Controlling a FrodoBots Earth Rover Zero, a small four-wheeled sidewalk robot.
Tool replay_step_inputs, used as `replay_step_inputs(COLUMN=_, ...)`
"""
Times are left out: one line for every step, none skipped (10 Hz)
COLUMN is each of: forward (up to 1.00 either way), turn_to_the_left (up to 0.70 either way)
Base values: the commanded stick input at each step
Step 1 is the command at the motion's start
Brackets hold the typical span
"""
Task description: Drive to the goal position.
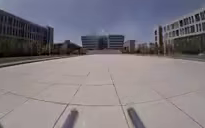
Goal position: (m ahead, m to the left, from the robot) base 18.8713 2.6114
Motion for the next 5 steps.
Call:
replay_step_inputs(forward=0.7, turn_to_the_left=0.0)
replay_step_inputs(forward=0.7, turn_to_the_left=0.0)
replay_step_inputs(forward=0.7, turn_to_the_left=0.0)
replay_step_inputs(forward=0.7, turn_to_the_left=0.0)
replay_step_inputs(forward=0.7, turn_to_the_left=0.0)
